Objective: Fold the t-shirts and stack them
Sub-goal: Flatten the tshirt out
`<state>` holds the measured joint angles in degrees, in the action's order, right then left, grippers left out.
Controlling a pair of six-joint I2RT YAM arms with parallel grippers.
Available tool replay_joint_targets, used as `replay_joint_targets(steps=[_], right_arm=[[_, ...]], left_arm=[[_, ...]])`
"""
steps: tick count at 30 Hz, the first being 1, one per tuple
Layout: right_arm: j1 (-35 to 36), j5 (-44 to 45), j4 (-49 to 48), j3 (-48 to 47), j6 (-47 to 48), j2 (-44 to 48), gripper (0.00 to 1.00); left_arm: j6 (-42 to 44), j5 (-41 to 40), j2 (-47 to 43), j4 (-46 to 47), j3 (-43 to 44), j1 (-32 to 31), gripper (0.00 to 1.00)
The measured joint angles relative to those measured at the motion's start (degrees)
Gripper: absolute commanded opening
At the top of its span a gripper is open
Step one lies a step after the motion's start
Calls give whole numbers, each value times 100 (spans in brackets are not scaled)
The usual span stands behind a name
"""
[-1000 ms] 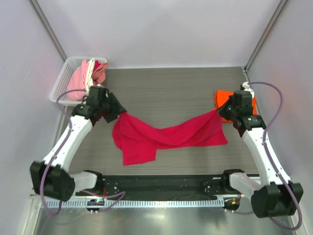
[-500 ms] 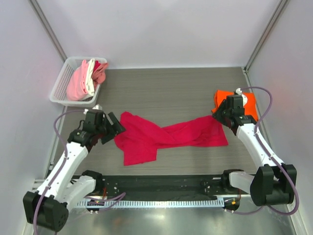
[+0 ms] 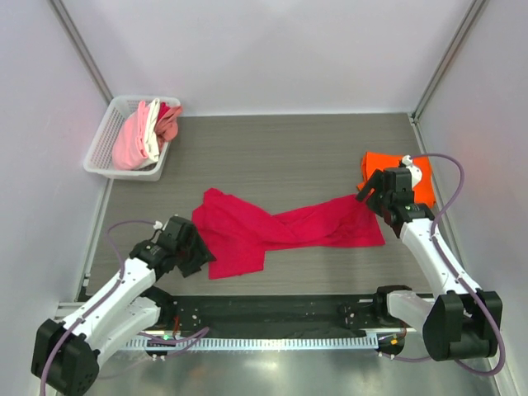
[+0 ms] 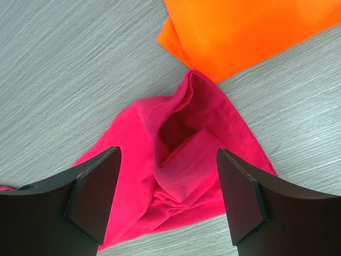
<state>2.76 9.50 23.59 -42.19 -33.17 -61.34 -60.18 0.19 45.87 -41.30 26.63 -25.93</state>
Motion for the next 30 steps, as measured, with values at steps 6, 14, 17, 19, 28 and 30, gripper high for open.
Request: replay_joint_targets(steps=[6,14,17,19,28,30], right_arm=[[0,66,-15,170,-4,0,78],[0,92,-50,326,-87,2,78],[0,85,-55,402,-118,74,78],[0,85,-48,448,-140,173,77],[0,153,192,721,-459,750,72],[0,151,216,811,-485,745,69]], left_arm=[[-227,-140,66,76,-374,-299,52],[-446,-155,79,393,-590,-597,44],[-564,-122,280,667,-612,-839,35],[-601,-125,426,831,-610,-977,26],[-800,-238,-13,1019,-881,-1115,0],[-798,-256,-76,957,-863,-1115,0]])
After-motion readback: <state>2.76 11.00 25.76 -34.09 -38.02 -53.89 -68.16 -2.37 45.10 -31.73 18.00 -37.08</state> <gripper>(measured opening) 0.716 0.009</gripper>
